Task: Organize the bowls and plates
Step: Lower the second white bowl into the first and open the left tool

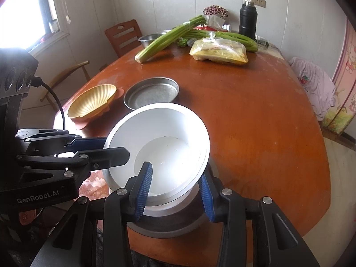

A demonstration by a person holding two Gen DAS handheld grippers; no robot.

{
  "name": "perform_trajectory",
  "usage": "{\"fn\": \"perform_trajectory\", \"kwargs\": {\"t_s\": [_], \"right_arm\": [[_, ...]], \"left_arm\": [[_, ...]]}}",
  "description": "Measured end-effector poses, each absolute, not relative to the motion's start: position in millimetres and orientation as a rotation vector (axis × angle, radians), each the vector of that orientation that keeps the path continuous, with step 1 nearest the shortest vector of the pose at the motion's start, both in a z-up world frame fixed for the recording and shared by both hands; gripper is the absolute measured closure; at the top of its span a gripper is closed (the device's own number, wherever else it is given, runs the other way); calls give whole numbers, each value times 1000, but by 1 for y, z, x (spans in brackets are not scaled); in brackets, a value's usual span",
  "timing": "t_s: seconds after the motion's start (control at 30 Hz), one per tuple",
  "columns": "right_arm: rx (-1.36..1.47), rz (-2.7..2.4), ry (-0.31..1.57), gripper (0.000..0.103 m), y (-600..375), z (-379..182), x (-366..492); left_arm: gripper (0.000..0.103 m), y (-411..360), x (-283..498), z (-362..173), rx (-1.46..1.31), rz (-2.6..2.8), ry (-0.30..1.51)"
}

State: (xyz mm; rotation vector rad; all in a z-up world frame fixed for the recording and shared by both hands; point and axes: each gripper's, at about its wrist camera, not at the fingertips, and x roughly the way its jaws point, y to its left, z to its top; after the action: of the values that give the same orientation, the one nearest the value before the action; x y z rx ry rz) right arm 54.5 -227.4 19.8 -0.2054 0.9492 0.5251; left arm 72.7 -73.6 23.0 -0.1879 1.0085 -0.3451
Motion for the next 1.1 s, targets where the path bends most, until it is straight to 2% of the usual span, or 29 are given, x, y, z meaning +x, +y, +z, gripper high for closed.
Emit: {"fn": "perform_trajectory", "kwargs": {"t_s": [1.1], "right_arm": [[-214,540,997,59,-229,-2,44]], "left_arm": [[78,-84,57,8,-164,-312,1051]]}}
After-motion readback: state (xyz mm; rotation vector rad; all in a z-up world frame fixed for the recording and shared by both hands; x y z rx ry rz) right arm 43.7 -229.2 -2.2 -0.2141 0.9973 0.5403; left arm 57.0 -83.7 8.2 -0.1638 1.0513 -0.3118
